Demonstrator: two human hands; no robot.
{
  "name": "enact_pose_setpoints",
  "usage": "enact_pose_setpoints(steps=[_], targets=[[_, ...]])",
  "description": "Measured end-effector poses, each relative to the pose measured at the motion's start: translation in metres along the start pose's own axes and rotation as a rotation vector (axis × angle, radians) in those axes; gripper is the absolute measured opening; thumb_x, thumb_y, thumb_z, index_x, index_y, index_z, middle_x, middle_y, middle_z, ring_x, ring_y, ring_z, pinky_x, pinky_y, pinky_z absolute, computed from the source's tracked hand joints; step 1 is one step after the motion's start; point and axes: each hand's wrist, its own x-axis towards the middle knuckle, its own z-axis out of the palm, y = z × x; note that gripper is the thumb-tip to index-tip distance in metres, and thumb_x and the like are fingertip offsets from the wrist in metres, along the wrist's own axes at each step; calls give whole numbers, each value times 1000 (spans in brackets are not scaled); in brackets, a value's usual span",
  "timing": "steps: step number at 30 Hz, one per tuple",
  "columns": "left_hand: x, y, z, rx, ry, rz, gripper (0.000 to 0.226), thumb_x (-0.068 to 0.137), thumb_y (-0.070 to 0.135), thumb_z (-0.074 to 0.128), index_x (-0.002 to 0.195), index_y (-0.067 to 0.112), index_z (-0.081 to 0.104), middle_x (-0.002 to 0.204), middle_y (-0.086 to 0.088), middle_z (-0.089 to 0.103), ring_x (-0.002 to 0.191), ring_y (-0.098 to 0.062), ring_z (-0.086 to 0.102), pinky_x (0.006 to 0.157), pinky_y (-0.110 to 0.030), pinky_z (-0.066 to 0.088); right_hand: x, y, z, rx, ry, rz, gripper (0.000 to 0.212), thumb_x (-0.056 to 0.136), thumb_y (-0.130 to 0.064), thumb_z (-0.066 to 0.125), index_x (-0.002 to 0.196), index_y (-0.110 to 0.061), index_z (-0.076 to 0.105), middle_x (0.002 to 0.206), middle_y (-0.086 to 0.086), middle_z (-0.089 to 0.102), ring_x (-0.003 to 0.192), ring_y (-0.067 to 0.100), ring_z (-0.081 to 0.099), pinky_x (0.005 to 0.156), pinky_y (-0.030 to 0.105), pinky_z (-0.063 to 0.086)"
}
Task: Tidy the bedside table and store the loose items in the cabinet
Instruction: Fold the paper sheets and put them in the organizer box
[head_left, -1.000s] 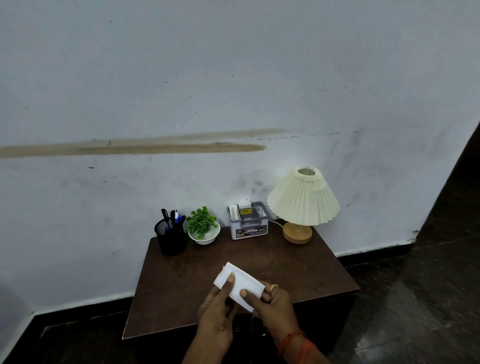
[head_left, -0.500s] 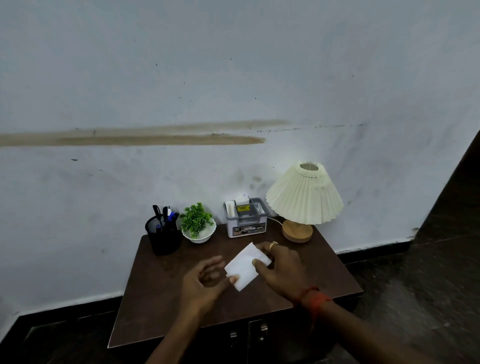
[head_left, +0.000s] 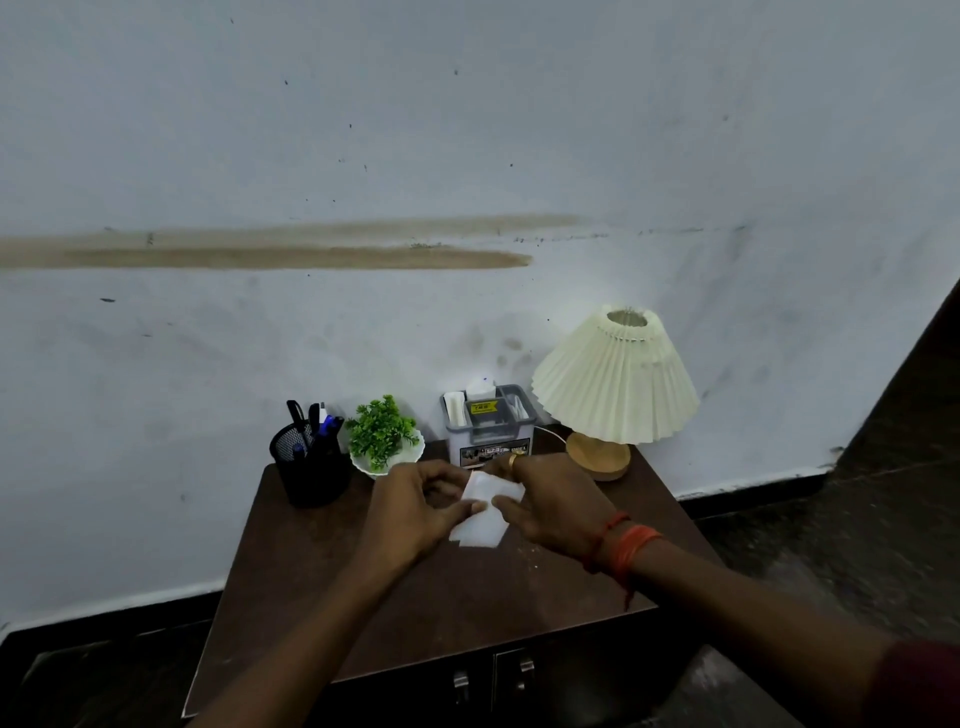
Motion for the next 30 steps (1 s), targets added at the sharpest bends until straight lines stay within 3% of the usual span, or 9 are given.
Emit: enact_pose_setpoints(steps=[4, 8, 14, 30], targets=[[26, 2, 1, 3, 35, 4, 23, 66, 22, 88, 86, 17, 78, 73, 7, 75, 59, -3, 70, 60, -21, 58, 24, 8, -12, -57, -4, 34, 42, 84, -38, 60, 125, -27, 56, 113, 0, 69, 104, 19, 63, 86, 30, 50], [56, 8, 2, 45, 88, 22, 19, 67, 21, 87, 80, 15, 75, 68, 7, 71, 53, 8, 63, 52, -8, 49, 52, 11, -31, -193, 28, 49, 36, 86, -39, 57, 121, -29, 57, 112, 0, 67, 104, 24, 61, 75, 30, 44], [103, 8, 0, 86, 121, 78, 16, 70, 25, 84, 81, 16, 77, 71, 2, 75, 65, -7, 72, 66, -34, 61, 95, 23, -39, -306, 88, 69, 30, 84, -36, 59, 114, -36, 63, 104, -1, 71, 99, 23, 64, 69, 28, 39], [151, -39, 21, 82, 134, 17, 12, 74, 21, 82, 81, 13, 77, 71, -4, 75, 61, -12, 72, 67, -37, 61, 144, 62, -6, -344, 89, 197, 21, 86, -16, 59, 105, -19, 67, 105, 12, 67, 93, 34, 64, 74, 35, 48]])
